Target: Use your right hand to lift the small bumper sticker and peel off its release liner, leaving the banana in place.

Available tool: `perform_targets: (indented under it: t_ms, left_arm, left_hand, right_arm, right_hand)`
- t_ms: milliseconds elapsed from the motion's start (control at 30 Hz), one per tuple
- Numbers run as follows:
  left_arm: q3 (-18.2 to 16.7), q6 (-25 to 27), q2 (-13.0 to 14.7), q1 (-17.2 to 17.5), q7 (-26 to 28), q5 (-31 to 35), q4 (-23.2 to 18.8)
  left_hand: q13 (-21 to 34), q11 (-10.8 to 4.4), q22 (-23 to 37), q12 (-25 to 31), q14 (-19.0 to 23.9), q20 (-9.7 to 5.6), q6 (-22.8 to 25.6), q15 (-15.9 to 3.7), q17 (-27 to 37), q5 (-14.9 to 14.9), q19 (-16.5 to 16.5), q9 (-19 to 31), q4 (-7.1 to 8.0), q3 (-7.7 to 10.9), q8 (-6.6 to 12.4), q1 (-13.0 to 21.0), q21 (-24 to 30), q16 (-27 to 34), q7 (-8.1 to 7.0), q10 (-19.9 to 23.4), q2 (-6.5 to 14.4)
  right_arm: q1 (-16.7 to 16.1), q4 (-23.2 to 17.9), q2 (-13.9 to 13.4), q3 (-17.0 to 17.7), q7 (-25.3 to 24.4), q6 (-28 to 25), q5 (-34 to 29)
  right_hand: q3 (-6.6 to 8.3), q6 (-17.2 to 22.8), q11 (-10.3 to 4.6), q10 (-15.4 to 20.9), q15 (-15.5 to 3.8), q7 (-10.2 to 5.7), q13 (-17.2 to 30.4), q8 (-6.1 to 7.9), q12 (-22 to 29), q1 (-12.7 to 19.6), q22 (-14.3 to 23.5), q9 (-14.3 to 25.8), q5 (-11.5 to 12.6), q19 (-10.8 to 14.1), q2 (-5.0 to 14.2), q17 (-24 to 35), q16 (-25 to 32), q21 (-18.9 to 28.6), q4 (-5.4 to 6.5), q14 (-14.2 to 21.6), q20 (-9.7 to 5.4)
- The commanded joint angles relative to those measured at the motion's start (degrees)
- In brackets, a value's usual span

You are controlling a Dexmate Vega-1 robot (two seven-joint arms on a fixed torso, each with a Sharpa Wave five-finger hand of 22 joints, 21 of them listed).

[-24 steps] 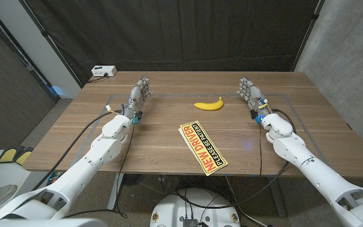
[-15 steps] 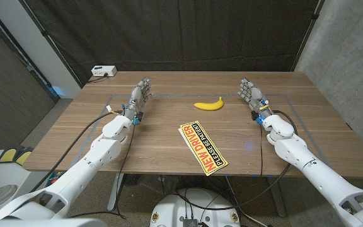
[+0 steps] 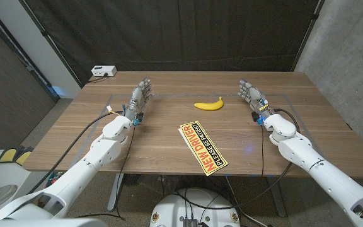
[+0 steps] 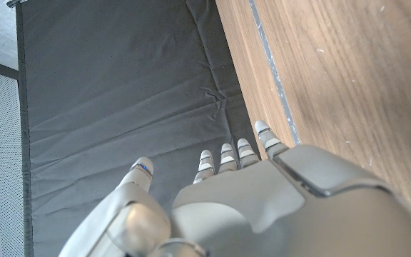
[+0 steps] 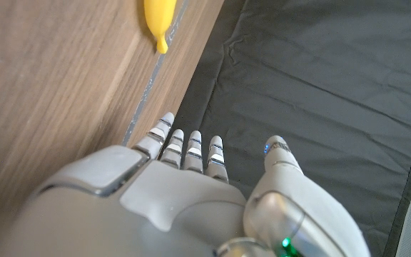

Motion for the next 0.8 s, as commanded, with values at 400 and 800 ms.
perform_targets:
  t_ms: [400, 800]
  left_arm:
    - [1.16, 0.43, 0.16, -1.63, -3.34, -0.09, 0.56]
    - [1.56, 0.85, 0.98, -0.99, -4.02, 0.12, -1.39]
  left_hand:
    - [0.10, 0.02, 0.18, 0.69, 0.06, 1.28, 0.18, 0.76, 0.31, 0.22, 0.17, 0.26, -0.06, 0.30, 0.40, 0.01, -0.10, 0.30, -0.18, 0.22, 0.44]
    - [0.17, 0.42, 0.21, 1.04, 0.68, 2.01, 0.88, 2.49, 0.37, 0.20, 0.25, 0.30, 0.01, 0.21, 0.58, -0.16, -0.31, 0.47, -0.14, 1.34, 0.36]
  right_arm:
    - [-5.75, -16.95, -9.86, -1.46, -8.29, -10.98, -13.50]
    - [-9.88, -25.72, -14.77, -1.13, -11.36, -15.41, -21.60]
  right_hand:
    - [0.28, 0.70, 0.25, 0.93, 0.44, 0.19, 0.12, 0.37, 0.51, 0.52, 0.19, 0.13, 0.45, 0.93, -0.47, 0.14, 0.43, 0.18, -0.17, 1.03, 0.46]
    - [-0.71, 1.53, 0.13, 1.53, 0.25, 0.54, 0.14, 0.50, 0.57, 0.07, 0.18, 0.14, -0.20, 2.65, -2.36, 0.20, 0.94, 0.55, -0.32, 3.13, 1.82]
